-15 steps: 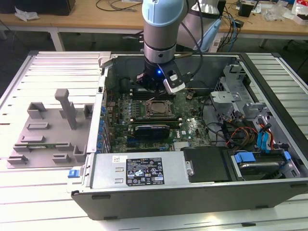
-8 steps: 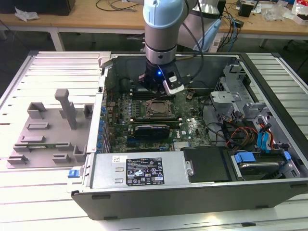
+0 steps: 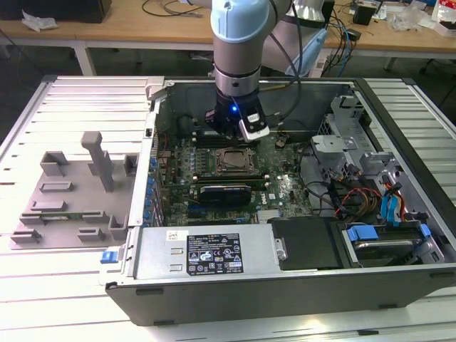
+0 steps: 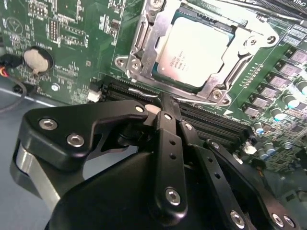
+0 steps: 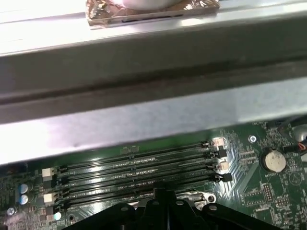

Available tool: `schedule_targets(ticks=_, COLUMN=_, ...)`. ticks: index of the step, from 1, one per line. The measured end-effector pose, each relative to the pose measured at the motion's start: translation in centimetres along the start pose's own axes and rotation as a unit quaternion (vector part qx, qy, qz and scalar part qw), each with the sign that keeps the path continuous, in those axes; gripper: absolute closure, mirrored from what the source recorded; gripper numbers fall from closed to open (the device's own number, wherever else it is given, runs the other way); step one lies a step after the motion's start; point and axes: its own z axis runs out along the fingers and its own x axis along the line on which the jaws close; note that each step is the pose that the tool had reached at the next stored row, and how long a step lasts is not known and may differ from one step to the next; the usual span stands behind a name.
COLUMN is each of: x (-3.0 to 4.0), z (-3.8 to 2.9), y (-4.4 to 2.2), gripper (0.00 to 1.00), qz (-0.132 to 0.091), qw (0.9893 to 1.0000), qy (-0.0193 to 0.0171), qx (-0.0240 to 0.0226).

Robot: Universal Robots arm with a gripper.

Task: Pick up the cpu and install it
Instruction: 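Install the first cpu locking lever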

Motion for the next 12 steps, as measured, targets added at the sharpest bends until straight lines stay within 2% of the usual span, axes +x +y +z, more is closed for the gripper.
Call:
schedule_targets(ticks=8, x=0.00, z=0.60, y=-0.09, gripper=0.89, qz=0.032, qw=0.9995, qy=-0.0064, qx=0.0039)
schedule_targets(ticks=12, x=0.01, z=0.81, y=-0.12, gripper=0.89, qz=0.038, qw=0.9992, qy=-0.0080, qx=0.0058)
